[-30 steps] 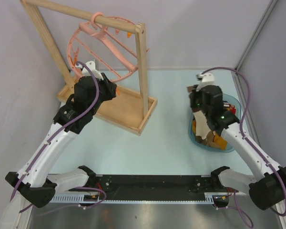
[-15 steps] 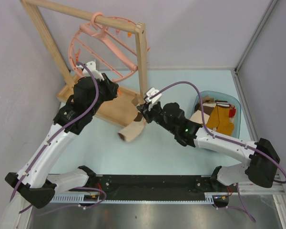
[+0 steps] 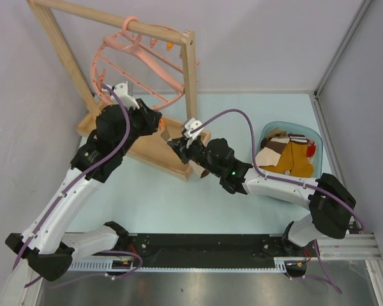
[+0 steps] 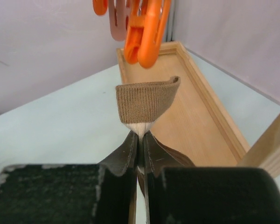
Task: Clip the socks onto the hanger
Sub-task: Clamp the sock onto the hanger.
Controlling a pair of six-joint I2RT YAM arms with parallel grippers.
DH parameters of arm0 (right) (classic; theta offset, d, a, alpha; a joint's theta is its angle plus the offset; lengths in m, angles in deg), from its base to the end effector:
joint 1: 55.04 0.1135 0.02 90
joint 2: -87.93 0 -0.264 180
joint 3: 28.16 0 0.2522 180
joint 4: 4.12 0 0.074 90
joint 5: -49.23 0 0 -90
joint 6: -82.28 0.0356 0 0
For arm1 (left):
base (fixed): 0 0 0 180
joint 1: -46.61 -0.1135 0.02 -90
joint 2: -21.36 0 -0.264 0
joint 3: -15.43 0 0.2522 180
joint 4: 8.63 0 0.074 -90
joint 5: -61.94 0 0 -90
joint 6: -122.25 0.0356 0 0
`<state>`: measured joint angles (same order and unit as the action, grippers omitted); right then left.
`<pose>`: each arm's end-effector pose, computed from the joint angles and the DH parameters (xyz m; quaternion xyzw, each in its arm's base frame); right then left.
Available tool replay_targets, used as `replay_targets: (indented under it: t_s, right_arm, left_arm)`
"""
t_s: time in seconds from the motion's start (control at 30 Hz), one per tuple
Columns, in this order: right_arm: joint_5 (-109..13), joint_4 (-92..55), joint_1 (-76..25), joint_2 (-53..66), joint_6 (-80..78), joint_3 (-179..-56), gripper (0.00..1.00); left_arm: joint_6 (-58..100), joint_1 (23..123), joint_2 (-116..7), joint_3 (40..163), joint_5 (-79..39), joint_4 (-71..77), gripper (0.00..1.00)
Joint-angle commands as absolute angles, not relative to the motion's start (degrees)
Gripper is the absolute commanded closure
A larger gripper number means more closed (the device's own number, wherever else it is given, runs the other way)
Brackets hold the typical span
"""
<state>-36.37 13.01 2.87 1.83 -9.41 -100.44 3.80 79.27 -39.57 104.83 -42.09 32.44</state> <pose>0.1916 0.3004 0.3230 -0.3166 0.6091 0.3192 0.6534 0.1893 -0.1111 0.4408 -0.0479 0.7769 -0.2334 0.5828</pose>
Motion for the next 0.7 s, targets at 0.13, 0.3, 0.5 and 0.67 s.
replay_targets:
  t_s: [0.13, 0.3, 0.5, 0.67]
  right_arm:
    - [-37.3, 19.4, 3.1, 1.1, -8.3, -104.8, 1.0]
    - [-37.0, 18.9, 3.1, 1.3, -8.7, -104.9, 1.0]
    - [-36.8, 18.7, 2.8, 1.6, -8.0, -104.9, 1.0]
    - [-37.4, 20.1, 2.7, 2.0, -6.9, -104.9, 1.0]
  left_arm:
    - [3.6, 79.5, -38.6, 103.8, -38.4, 30.5, 0.9]
    - [3.6, 79.4, -38.5, 103.7, -38.5, 30.7, 0.89]
    - [3.8, 79.4, -38.3, 103.7, -38.5, 30.8, 0.89]
    - [3.9, 79.5, -38.2, 103.7, -38.4, 31.1, 0.9]
